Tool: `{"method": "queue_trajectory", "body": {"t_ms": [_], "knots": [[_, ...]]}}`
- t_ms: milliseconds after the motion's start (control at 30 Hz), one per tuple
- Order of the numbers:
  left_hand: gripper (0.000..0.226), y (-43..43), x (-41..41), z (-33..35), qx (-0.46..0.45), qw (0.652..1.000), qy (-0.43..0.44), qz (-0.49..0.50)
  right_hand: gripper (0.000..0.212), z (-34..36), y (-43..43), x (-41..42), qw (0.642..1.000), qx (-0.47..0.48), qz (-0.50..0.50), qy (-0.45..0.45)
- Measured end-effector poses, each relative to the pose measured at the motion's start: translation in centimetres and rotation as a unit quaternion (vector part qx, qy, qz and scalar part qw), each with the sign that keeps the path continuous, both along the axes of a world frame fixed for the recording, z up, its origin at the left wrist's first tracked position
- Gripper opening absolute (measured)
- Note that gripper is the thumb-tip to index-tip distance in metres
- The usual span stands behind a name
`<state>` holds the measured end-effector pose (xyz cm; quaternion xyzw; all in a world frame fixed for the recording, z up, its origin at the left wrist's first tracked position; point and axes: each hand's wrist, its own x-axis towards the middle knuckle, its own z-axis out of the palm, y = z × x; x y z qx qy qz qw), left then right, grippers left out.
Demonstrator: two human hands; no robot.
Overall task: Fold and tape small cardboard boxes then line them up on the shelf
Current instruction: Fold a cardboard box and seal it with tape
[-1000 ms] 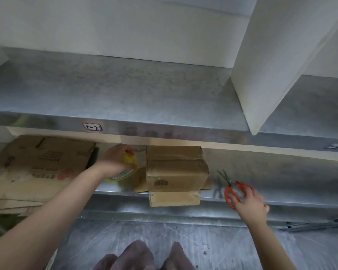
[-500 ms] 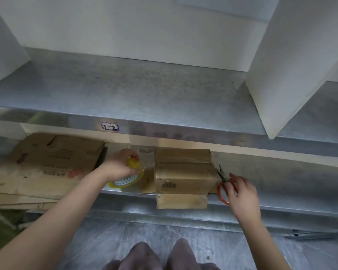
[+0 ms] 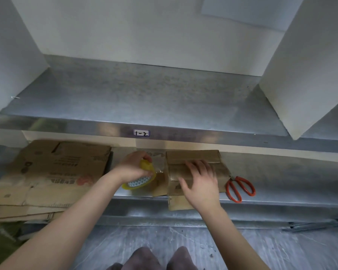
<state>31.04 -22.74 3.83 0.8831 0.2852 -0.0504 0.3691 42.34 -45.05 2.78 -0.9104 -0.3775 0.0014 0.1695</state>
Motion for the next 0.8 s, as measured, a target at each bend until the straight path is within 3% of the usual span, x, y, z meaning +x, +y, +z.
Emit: {"method": "queue_trajectory", "body": {"t_ms": [200, 400, 800], "knots": [[0.041, 0.7, 0.0, -0.6, -0.011, 1.000, -0.013, -0.015, 0.054, -0.6, 2.2, -1.0, 1.000, -0.014, -0.008, 0.021], [0.038, 1.4, 0.0, -1.1, -0.037, 0.998, 0.000, -0.049, 0.058, -1.9, 2.3, -1.1, 0.997, 0.051, -0.044, 0.022], [0.035, 1.7, 0.9, -1.6, 0.135, 0.981, -0.015, -0.135, 0.058, -2.7, 2.4, -0.6, 0.999, 0.027, -0.036, 0.019]]}}
